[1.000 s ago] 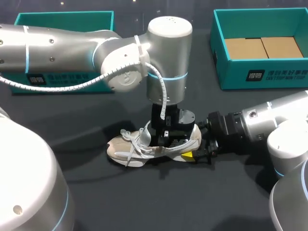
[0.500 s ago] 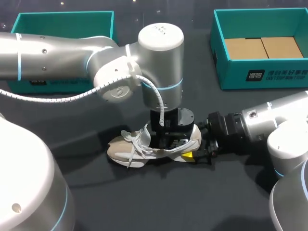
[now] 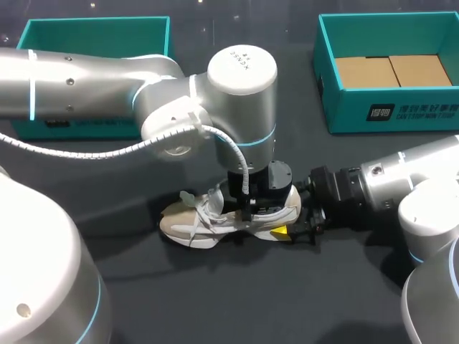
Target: Take the shoe out of the shoebox, open the shoe tongue, remove and reinsert the insole, then place the shoe into the shoebox
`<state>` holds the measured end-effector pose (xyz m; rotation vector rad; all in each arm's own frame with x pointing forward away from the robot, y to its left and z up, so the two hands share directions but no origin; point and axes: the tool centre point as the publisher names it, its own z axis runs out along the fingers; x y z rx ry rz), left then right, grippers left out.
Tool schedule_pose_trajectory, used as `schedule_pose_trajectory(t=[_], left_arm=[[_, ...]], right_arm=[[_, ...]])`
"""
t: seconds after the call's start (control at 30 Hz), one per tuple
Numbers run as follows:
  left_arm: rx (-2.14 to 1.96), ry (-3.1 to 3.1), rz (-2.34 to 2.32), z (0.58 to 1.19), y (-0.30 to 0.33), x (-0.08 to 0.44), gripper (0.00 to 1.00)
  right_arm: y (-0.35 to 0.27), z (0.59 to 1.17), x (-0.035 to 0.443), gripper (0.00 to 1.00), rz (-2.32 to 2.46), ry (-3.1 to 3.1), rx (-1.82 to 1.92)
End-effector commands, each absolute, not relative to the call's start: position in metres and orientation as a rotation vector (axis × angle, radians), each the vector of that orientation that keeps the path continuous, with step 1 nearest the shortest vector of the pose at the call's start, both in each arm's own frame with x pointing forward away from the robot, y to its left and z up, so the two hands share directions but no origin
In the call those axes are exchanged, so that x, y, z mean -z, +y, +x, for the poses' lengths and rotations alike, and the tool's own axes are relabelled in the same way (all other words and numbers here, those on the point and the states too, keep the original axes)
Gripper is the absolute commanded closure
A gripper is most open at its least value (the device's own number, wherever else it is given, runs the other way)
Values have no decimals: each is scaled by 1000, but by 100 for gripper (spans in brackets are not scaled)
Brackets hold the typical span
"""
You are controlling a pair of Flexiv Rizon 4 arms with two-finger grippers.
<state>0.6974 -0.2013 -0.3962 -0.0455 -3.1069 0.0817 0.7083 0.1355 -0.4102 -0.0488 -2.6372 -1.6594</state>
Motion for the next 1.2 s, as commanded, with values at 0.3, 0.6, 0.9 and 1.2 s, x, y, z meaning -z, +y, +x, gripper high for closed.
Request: schedule_pose_trajectory(t=[0.3,0.6,0.9,1.2], left_arm=[[-151,-3111,7,722,-201,413,100],[-284,-2957,60,726,-185,382,100],[-380,-2884,24,714,-179,359,100],[-464,-2858,4,699,-174,342,100]], right_arm=[[139,707,412,100,-49,-2641,1656],[139,707,412,100,-49,-2641,1656],[139,707,412,100,-49,-2641,1656],[139,707,412,100,-49,-2641,1656]])
